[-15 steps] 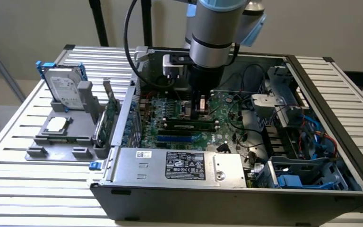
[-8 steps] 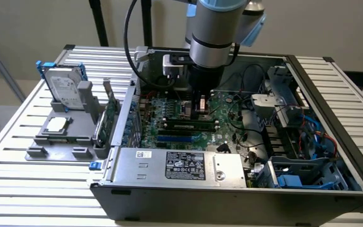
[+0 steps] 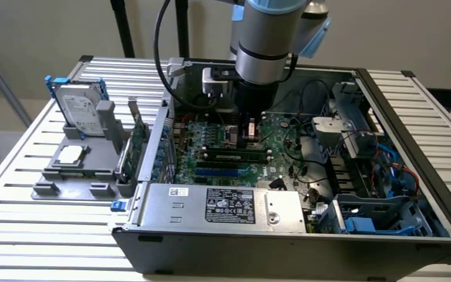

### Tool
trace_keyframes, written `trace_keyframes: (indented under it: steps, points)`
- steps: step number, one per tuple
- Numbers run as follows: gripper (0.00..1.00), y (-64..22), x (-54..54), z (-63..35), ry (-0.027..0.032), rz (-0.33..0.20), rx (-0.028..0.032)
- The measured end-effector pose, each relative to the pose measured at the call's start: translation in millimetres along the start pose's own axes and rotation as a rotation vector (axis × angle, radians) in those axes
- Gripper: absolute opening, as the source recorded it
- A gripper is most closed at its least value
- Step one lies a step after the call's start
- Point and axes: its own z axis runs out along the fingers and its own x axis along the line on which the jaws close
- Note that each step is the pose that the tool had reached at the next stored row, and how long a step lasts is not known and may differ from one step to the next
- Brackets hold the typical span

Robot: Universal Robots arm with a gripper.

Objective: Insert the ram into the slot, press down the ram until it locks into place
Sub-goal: 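Press down the ram until it locks into place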

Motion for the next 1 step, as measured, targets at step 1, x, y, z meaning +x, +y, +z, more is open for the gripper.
trace_keyframes:
  steps: [1]
  points:
    - [0.11, 0.0, 0.0, 0.0, 0.0001, 0.0, 0.0]
